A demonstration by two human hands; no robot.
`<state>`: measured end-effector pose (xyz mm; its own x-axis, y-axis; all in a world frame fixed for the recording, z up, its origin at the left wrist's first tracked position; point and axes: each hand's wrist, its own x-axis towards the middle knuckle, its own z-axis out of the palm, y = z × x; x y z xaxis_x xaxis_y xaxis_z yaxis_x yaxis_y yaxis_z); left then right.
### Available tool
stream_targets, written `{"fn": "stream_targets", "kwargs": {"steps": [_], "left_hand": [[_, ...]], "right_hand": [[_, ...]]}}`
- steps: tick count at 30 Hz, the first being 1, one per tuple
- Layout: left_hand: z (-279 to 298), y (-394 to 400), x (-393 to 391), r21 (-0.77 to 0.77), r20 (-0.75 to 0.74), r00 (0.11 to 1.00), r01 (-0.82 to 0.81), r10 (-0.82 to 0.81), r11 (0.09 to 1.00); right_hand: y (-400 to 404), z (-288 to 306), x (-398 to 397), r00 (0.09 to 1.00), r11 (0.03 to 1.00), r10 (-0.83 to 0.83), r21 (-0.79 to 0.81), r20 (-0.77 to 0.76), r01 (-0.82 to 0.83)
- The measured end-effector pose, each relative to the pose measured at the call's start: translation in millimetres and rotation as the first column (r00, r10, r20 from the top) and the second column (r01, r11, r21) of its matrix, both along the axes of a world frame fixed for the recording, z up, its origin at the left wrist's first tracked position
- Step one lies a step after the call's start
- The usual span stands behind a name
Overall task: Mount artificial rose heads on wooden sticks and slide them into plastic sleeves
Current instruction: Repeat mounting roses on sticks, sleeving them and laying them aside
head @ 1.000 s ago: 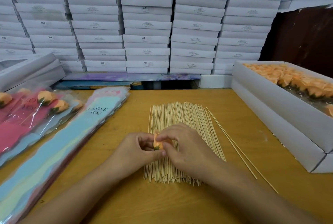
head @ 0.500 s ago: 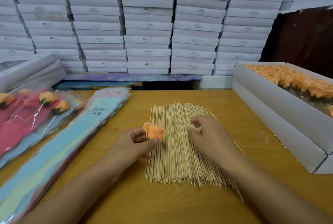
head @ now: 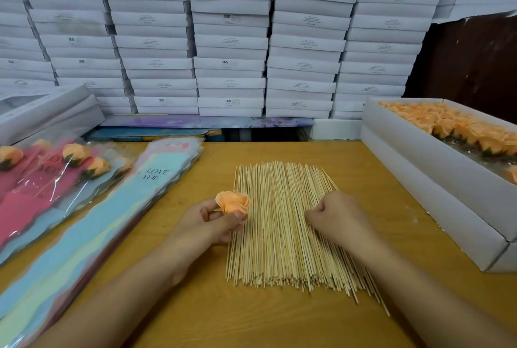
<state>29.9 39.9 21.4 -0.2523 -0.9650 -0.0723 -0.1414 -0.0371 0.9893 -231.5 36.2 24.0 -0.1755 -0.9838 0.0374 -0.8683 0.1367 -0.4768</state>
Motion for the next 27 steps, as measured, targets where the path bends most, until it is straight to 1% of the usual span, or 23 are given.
{"fn": "stream_targets", "kwargs": {"steps": [9,12,14,18,21,27], "left_hand": [[0,-1,2,0.027,-0.023,1.000,0.001,0.000,1.000],[-1,-2,3,0.040,-0.048,0.999,0.002,0.000,0.999],[-1,-3,4,0.061,-0.091,0.996,-0.008,0.013,0.998],[2,-5,5,0.103,-0.235,0.970,-0.039,0.062,0.994],[5,-7,7,0.155,-0.339,0.936,-0.043,0.095,0.987],[10,-9,9,0.211,-0.432,0.893,-0.039,0.129,0.977]], "right_hand": [[-5,2,-4,0.992,0.997,-0.054,0.059,0.118,0.047],[-6,2,-6,0.980,0.997,-0.053,0.070,0.194,0.040],[-3,5,-6,0.966,0.996,-0.045,0.081,0.255,0.025],[6,18,-6,0.910,0.995,-0.004,0.090,0.415,-0.037],[16,27,-4,0.828,0.991,0.057,0.067,0.558,-0.113],[33,41,3,0.745,0.967,0.142,0.069,0.651,-0.245]]}}
